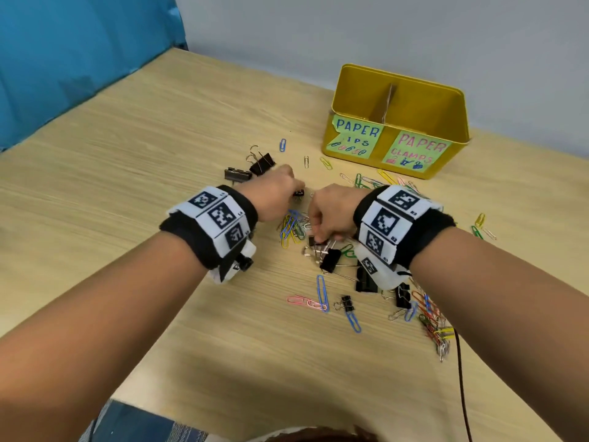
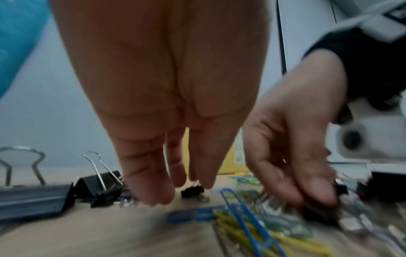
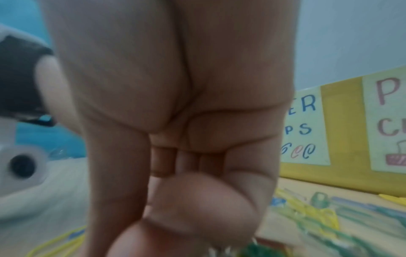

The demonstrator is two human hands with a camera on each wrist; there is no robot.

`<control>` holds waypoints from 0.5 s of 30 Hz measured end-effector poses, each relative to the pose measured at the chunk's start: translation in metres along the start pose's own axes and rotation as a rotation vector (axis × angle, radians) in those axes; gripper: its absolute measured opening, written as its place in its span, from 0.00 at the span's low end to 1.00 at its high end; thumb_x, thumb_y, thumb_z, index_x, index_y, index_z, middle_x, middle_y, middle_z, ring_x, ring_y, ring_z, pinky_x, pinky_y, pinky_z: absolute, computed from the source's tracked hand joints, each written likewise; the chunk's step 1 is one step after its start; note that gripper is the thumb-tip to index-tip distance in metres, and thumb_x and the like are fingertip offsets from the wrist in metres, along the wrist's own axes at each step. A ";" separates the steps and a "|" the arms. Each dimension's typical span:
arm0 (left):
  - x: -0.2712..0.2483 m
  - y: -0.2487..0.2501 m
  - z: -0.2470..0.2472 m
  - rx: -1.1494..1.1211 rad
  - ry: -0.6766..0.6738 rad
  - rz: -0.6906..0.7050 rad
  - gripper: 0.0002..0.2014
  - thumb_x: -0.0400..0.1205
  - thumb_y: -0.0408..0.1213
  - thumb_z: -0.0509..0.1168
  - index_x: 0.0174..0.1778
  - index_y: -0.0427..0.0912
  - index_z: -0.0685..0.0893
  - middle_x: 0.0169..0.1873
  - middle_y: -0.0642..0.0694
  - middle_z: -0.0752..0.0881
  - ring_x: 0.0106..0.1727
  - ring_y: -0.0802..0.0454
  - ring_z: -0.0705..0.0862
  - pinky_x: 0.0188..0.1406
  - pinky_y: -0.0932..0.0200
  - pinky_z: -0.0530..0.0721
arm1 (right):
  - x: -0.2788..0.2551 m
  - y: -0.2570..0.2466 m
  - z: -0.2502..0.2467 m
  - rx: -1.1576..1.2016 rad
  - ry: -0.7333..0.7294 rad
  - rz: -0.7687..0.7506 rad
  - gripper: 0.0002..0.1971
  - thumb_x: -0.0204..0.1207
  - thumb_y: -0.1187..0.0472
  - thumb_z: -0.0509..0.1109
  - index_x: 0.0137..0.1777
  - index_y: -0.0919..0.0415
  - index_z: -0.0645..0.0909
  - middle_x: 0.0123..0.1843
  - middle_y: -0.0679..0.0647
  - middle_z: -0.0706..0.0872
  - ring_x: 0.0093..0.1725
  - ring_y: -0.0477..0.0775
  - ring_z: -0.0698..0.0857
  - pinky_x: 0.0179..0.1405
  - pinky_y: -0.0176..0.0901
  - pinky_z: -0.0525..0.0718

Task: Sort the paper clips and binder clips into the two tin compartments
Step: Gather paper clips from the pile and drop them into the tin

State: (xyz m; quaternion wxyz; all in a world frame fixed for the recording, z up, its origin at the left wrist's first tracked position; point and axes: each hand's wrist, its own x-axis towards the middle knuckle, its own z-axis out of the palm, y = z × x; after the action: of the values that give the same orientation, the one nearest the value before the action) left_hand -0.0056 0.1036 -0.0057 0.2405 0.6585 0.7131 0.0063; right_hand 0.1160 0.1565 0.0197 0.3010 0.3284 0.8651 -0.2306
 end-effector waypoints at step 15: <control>-0.003 -0.021 0.002 -0.297 0.214 -0.208 0.14 0.76 0.27 0.62 0.56 0.40 0.84 0.55 0.40 0.85 0.60 0.42 0.82 0.50 0.62 0.73 | 0.034 0.008 -0.057 0.251 0.433 0.148 0.14 0.80 0.68 0.59 0.62 0.68 0.81 0.56 0.63 0.86 0.52 0.60 0.87 0.33 0.40 0.80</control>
State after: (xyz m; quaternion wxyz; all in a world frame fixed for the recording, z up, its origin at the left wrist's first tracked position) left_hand -0.0242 0.0978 -0.0128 0.2572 0.5345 0.7898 0.1565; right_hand 0.0802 0.2109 0.0360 0.0817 0.4675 0.8475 -0.2379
